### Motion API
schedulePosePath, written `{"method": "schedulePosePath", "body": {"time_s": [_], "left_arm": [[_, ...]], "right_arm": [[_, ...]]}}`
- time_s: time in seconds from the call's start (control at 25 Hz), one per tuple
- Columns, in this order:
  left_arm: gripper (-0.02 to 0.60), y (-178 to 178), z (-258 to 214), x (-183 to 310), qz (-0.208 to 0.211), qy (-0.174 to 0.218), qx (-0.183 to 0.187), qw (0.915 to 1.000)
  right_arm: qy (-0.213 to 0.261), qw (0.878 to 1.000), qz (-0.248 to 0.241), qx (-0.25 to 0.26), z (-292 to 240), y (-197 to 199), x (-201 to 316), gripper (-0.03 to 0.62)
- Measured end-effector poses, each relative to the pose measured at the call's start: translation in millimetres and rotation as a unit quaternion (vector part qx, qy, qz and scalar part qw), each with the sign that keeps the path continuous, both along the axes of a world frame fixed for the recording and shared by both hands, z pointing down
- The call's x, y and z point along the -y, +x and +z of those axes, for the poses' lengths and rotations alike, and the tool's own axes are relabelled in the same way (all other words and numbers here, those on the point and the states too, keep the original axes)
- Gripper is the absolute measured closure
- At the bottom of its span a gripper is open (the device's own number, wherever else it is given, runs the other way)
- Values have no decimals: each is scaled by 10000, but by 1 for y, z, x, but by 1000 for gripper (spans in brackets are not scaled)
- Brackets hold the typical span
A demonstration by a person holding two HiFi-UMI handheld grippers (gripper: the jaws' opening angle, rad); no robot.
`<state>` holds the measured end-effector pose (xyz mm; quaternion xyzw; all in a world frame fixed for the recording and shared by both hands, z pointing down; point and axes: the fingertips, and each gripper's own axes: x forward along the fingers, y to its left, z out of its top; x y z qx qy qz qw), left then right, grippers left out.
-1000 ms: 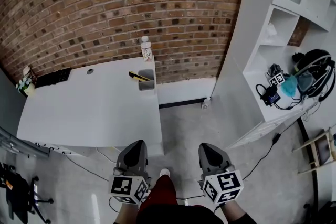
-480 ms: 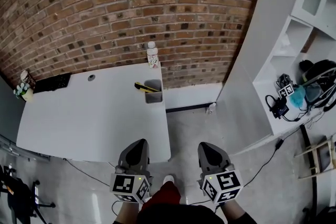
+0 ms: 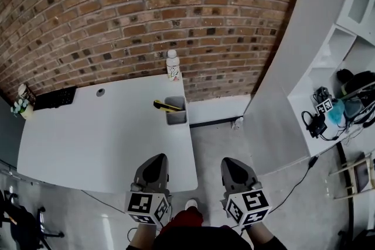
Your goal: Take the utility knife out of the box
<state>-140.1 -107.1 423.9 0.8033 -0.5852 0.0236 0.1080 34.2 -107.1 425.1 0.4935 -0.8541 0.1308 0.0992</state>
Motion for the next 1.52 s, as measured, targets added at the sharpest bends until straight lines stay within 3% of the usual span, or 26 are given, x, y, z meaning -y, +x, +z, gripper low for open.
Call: {"method": "schedulePosePath", "body": {"time_s": [0.56, 0.88, 1.12, 1.52], "left_arm": [[577, -21, 8, 27, 77, -99, -51, 9999], [577, -21, 10, 33, 60, -169, -50, 9998], [575, -25, 12, 45, -94, -236, -24, 9997], [520, -40, 18, 82, -455, -435, -83, 9980]], "right_arm": [[-77, 9999, -59, -73, 5, -29, 25, 586], [-108, 9999, -46, -70, 5, -25, 29, 586], [-163, 9998, -128, -53, 11, -26, 37, 586], [-98, 9991, -410, -61, 4, -32, 79, 586]]}}
